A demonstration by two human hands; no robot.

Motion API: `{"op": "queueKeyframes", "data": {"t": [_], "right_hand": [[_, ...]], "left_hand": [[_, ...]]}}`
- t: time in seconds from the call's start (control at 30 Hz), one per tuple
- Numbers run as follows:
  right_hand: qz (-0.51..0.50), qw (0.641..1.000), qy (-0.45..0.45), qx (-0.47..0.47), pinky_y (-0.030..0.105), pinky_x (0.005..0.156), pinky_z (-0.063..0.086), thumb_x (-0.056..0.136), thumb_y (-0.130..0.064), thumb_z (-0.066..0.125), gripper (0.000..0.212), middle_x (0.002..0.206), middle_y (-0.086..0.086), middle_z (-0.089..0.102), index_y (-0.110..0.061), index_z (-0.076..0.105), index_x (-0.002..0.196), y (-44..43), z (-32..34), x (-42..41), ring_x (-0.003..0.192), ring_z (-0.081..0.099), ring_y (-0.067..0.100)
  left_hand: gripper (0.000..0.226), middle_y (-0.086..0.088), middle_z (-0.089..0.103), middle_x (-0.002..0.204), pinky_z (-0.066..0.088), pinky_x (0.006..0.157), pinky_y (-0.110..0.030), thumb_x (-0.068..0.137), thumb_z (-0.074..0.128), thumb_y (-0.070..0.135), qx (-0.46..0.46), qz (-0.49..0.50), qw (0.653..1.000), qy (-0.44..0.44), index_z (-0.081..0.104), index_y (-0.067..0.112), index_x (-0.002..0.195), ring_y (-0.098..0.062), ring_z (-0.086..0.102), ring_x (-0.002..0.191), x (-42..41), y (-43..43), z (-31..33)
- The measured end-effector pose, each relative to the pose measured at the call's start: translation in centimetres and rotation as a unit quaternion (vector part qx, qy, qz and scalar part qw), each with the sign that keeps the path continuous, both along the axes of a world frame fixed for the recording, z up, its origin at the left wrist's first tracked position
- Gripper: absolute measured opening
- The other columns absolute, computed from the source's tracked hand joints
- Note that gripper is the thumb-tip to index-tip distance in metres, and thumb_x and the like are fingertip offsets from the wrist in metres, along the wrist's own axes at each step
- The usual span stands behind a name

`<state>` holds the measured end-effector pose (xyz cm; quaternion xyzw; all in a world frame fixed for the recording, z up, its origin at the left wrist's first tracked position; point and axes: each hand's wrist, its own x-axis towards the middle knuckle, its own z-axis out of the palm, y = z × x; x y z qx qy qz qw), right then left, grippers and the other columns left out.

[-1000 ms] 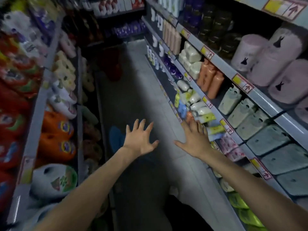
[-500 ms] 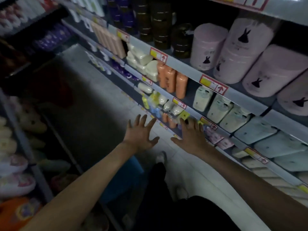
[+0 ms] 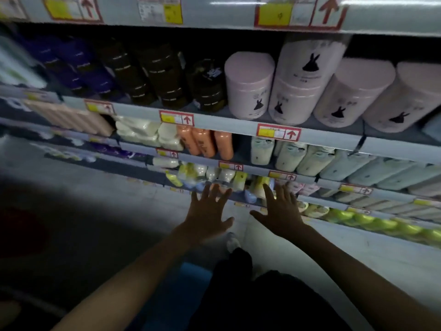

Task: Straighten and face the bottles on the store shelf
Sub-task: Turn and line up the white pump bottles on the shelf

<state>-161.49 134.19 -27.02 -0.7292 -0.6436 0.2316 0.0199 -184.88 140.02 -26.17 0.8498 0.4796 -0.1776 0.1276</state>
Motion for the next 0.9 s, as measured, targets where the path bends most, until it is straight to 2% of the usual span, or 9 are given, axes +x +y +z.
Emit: {"op": "queueKeyframes", "data": {"t": [0.17,0.27,0.47,0.53,0.67,0.8,0.9], "right_hand": [[-0.085,0.996,0.005,-0.027,0.051,0.123,0.022,0.089,-0.077,0.052,0.100,0.166,0.019,0.023,-0.019,0.018,0.163,-2.9,-1.4,-0.8,0.154,0.023,0.038],[-0.133,0.989,0.042,-0.040,0.056,0.125,0.018,0.086,-0.081,0.046,0.104,0.168,0.020,0.019,-0.019,0.014,0.164,-4.8,-2.5,-1.6,0.156,0.016,0.039],[-0.220,0.968,0.106,-0.059,0.058,0.124,0.014,0.090,-0.077,0.050,0.104,0.170,0.019,0.011,-0.019,0.006,0.164,-7.5,-3.3,-3.7,0.158,0.008,0.038],[-0.246,0.960,0.116,-0.063,0.058,0.125,0.013,0.090,-0.076,0.050,0.103,0.170,0.020,0.012,-0.019,0.006,0.164,-8.5,-3.6,-4.1,0.157,0.009,0.039],[-0.317,0.939,0.118,-0.067,0.055,0.124,0.016,0.091,-0.074,0.051,0.098,0.167,0.021,0.020,-0.018,0.016,0.163,-9.6,-4.3,-4.1,0.154,0.019,0.039],[-0.383,0.912,0.127,-0.071,0.052,0.121,0.022,0.092,-0.073,0.050,0.095,0.163,0.022,0.026,-0.016,0.021,0.161,-10.0,-5.9,-4.9,0.150,0.026,0.039],[-0.427,0.894,0.121,-0.062,0.051,0.122,0.023,0.093,-0.070,0.052,0.093,0.163,0.023,0.028,-0.015,0.023,0.161,-9.3,-8.1,-6.6,0.149,0.028,0.040]], "left_hand": [[0.092,-0.010,0.004,0.174,0.011,0.123,-0.066,0.093,0.040,0.074,0.001,-0.072,0.997,0.025,0.002,0.033,0.165,-0.037,0.004,0.160,0.9,0.1,0.7],[0.092,-0.006,0.006,0.173,0.013,0.123,-0.067,0.092,0.047,0.072,-0.015,-0.103,0.994,0.033,0.003,0.036,0.164,-0.037,0.005,0.159,1.0,-0.2,0.9],[0.093,-0.006,0.018,0.168,0.016,0.120,-0.064,0.090,0.052,0.070,0.007,-0.170,0.983,0.071,0.007,0.034,0.163,-0.035,0.013,0.157,2.1,-0.9,1.4],[0.091,-0.006,0.024,0.166,0.022,0.119,-0.063,0.089,0.052,0.070,0.012,-0.201,0.977,0.068,0.013,0.033,0.162,-0.034,0.019,0.154,2.8,-0.8,1.2],[0.095,-0.002,0.032,0.160,0.031,0.113,-0.066,0.076,0.035,0.074,0.016,-0.230,0.970,0.074,0.020,0.034,0.161,-0.033,0.028,0.148,3.9,0.3,-0.3],[0.089,-0.006,0.040,0.150,0.036,0.110,-0.064,0.080,0.046,0.073,0.018,-0.290,0.954,0.075,0.029,0.032,0.157,-0.035,0.038,0.140,4.1,2.2,-3.0],[0.087,-0.012,0.041,0.152,0.037,0.110,-0.057,0.086,0.055,0.068,0.006,-0.319,0.946,0.060,0.032,0.026,0.159,-0.038,0.041,0.139,3.9,4.1,-5.9]]}}
